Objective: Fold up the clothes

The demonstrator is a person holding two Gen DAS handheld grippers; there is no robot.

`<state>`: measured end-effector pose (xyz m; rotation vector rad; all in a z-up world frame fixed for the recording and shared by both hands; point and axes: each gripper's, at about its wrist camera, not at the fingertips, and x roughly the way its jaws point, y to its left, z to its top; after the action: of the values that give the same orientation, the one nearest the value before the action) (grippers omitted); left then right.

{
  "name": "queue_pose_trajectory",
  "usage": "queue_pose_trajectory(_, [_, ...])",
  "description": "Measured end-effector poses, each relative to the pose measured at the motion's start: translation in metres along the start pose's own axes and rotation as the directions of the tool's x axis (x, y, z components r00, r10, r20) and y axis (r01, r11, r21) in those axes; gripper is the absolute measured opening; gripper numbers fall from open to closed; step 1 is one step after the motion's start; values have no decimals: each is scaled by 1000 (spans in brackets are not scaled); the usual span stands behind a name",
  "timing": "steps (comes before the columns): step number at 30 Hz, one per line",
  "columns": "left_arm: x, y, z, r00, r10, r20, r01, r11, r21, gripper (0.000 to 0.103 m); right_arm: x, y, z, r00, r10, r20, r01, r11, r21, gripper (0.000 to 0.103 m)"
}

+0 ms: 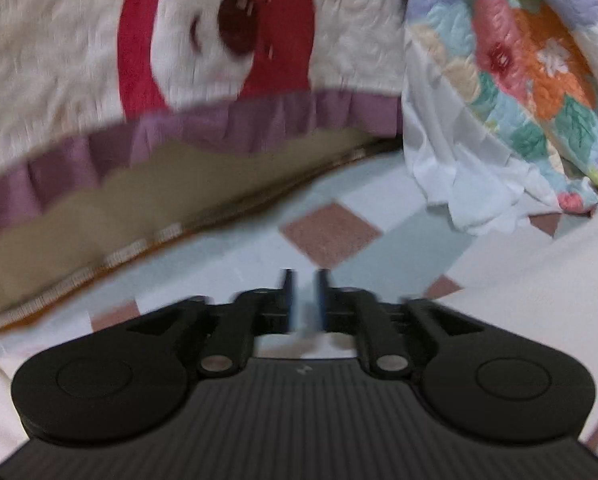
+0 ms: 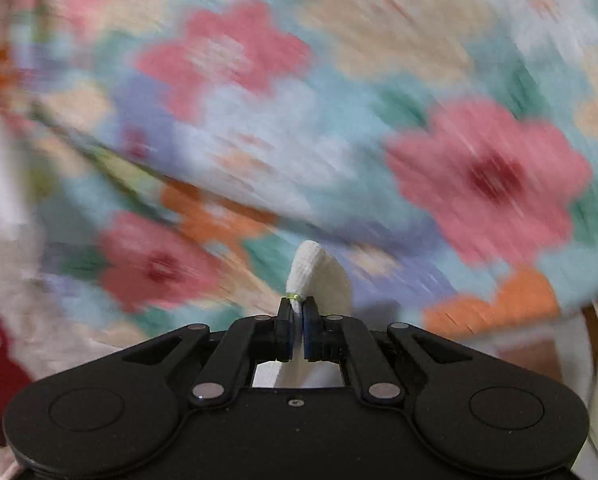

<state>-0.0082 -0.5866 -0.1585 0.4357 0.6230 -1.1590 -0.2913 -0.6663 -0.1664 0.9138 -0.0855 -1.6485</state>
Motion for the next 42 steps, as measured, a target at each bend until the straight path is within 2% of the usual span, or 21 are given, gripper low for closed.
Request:
queue_pose_trajectory(3, [-11,7,-8,999,-27,-45,24,997,-75,53,29,-38,-8,968,-150,-200,190,961,202,13])
queue_pose_trajectory(5, [-20,8,-18,997,-18,-74,12,997,-79,56,33,-51,-13,950,-152,-271,235,922,308,16])
queue_pose_trajectory(6, [-25,9,-23,996,-13,-88,6,997,-81,59,30,-48,-13,950,-146,-276,233,920,314,26])
queue_pose_trajectory(8, [-36,9,-34,992,10,-126,-20,997,-79,62,18,-35,-9,969,-114,-221,179,937,300,43])
queue_pose_trajectory(11, [-59,22,-56,982,49,-182,-69,992,-107,63,-6,-11,-1,995,-46,-84,65,968,241,46])
queue_pose_trajectory(13, [-75,30,-71,975,68,-210,-98,986,-138,64,-20,5,4,1000,7,-10,-5,982,190,49])
queue_pose_trajectory(15, [-97,39,-86,977,83,-198,-115,981,-158,68,-25,20,1,996,91,-2,-90,986,142,52])
queue_pose_trajectory(17, [-122,49,-101,981,110,-162,-139,975,-174,68,-20,34,-2,980,184,-72,-177,979,99,58])
queue_pose_trajectory(19, [-148,69,-115,976,182,-118,-203,959,-199,70,-8,54,-15,931,279,-235,-281,959,26,58])
queue_pose_trajectory(22, [-181,116,-137,954,264,-142,-296,900,-320,71,1,84,-45,820,326,-470,-410,908,-85,58])
queue_pose_trajectory(24, [-196,145,-152,950,257,-176,-308,861,-404,71,3,102,-69,738,316,-596,-485,863,-143,58])
queue_pose_trajectory(26, [-205,158,-163,951,247,-188,-305,854,-421,72,3,118,-91,656,297,-694,-556,812,-179,58])
queue_pose_trajectory(28, [-209,160,-171,944,256,-210,-320,870,-376,72,-6,132,-113,596,287,-750,-618,760,-200,58])
queue_pose_trajectory(29, [-209,156,-176,933,285,-220,-347,877,-333,68,-12,138,-122,574,284,-769,-651,728,-217,58])
queue_pose_trajectory(30, [-210,153,-180,921,315,-229,-373,881,-290,37,-18,145,-131,552,279,-786,-683,693,-233,58])
queue_pose_trajectory(31, [-211,149,-183,908,349,-231,-401,883,-244,20,-27,150,-138,534,274,-800,-713,655,-252,58])
queue_pose_trajectory(33, [-217,143,-189,898,388,-209,-424,890,-170,6,-43,159,-152,493,255,-832,-776,561,-288,58])
queue_pose_trajectory(34, [-222,141,-191,892,404,-203,-435,889,-144,5,-49,161,-156,476,250,-843,-796,530,-293,58])
queue_pose_trajectory(37, [-239,148,-194,849,477,-229,-511,851,-121,5,-62,166,-162,449,251,-858,-818,501,-281,58])
queue_pose_trajectory(40, [-265,172,-198,870,419,-260,-484,830,-279,17,-72,168,-173,426,246,-871,-830,489,-268,58])
queue_pose_trajectory(42, [-277,184,-196,916,312,-252,-391,839,-379,37,-81,168,-175,409,238,-881,-833,492,-254,56])
